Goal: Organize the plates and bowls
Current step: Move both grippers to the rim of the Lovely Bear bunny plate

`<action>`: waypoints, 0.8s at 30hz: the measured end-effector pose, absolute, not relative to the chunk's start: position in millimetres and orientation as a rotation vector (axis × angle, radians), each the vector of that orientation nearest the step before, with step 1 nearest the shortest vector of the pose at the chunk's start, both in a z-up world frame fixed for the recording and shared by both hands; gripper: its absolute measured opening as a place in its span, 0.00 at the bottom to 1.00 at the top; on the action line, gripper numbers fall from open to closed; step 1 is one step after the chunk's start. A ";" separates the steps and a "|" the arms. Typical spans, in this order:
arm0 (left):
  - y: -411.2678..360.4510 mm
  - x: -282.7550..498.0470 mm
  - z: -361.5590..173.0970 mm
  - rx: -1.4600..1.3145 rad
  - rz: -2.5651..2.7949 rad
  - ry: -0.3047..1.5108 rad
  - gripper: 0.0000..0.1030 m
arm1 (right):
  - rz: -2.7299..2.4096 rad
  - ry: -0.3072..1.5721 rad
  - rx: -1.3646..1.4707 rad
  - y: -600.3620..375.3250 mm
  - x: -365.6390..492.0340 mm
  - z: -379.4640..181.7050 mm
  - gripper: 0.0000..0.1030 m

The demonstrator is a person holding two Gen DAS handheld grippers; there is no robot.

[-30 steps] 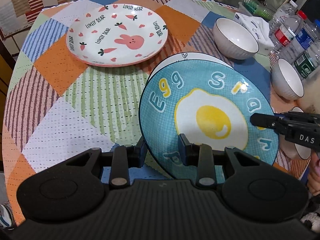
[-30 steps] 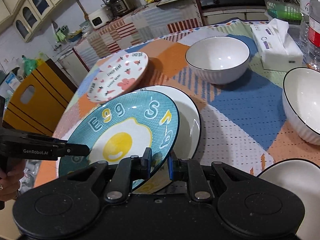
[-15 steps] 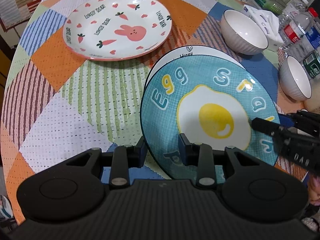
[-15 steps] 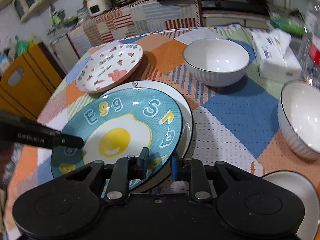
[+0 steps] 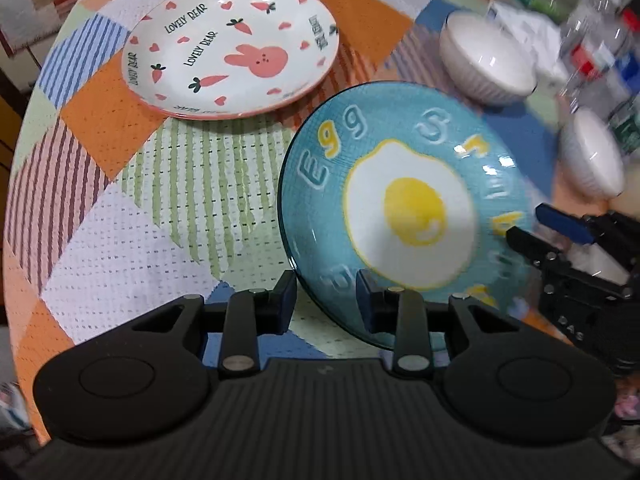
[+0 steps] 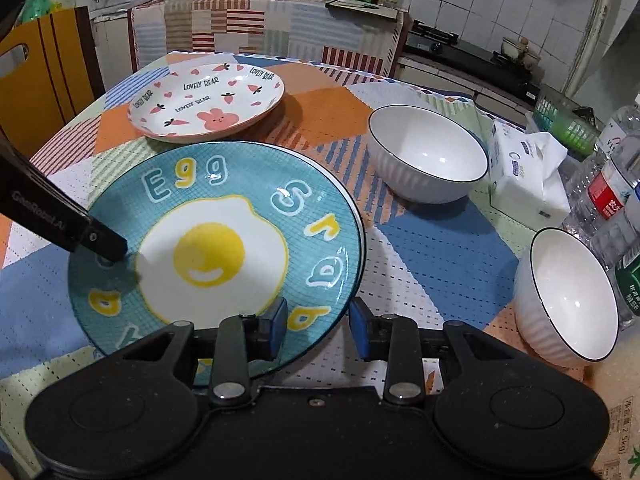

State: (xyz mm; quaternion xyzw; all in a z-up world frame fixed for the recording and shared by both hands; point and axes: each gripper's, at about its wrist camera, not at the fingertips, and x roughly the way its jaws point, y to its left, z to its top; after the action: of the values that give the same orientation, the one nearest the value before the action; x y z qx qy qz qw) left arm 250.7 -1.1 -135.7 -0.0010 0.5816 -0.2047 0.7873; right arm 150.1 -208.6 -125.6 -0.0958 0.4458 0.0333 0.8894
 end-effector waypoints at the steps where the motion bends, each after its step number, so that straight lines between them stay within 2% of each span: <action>1: 3.1 250.4 -129.4 -0.019 -0.446 1.246 0.30 | 0.064 0.914 -0.202 -208.9 149.7 -121.7 0.37; 7: 25.1 250.3 -74.7 0.021 -0.460 1.174 0.30 | 0.142 0.893 -0.022 -227.3 153.1 -78.7 0.39; 13: 48.8 260.3 -22.7 0.043 -0.484 1.081 0.34 | 0.292 0.872 0.119 -226.4 174.9 -39.2 0.51; 18: 59.8 284.3 -13.5 0.100 -0.448 1.065 0.42 | 0.422 0.886 0.189 -213.9 217.4 -23.3 0.66; 24: 79.1 319.9 -29.1 0.069 -0.418 1.032 0.54 | 0.445 0.797 0.095 -193.2 264.9 -35.7 0.69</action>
State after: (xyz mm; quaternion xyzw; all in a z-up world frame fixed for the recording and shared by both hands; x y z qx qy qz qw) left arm 319.9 79.1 -29.1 0.0327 0.4895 -0.1982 0.8486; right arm 264.9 -193.2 -35.7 0.0460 0.3848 0.2146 0.8965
